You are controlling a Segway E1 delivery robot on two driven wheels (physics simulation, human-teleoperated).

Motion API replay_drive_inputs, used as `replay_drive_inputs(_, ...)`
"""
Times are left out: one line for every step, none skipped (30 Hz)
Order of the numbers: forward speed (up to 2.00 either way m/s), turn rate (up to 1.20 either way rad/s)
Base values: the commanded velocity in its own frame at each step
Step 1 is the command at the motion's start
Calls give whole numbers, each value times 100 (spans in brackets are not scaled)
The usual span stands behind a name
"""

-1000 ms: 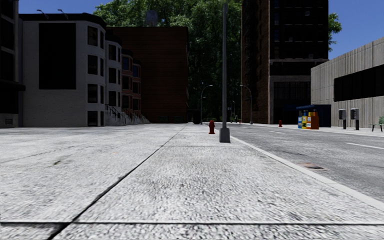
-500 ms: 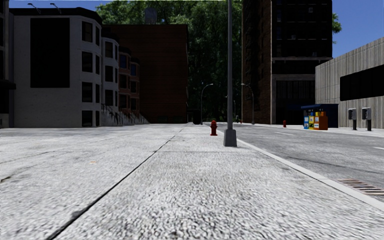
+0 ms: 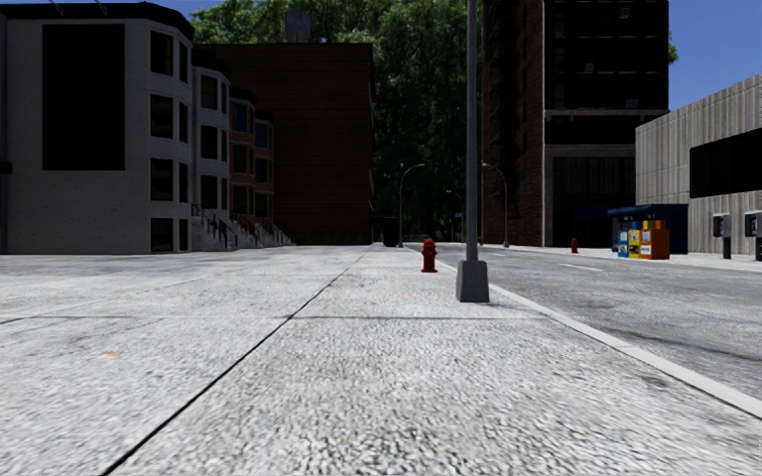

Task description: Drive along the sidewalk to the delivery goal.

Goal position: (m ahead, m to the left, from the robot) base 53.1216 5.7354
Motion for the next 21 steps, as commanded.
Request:
replay_drive_inputs(200,0)
replay_drive_inputs(200,0)
replay_drive_inputs(200,0)
replay_drive_inputs(200,0)
replay_drive_inputs(200,0)
replay_drive_inputs(200,0)
replay_drive_inputs(200,0)
replay_drive_inputs(200,0)
replay_drive_inputs(200,0)
replay_drive_inputs(200,0)
replay_drive_inputs(200,0)
replay_drive_inputs(200,0)
replay_drive_inputs(200,0)
replay_drive_inputs(200,0)
replay_drive_inputs(200,0)
replay_drive_inputs(200,0)
replay_drive_inputs(200,0)
replay_drive_inputs(200,0)
replay_drive_inputs(200,0)
replay_drive_inputs(200,0)
replay_drive_inputs(200,0)
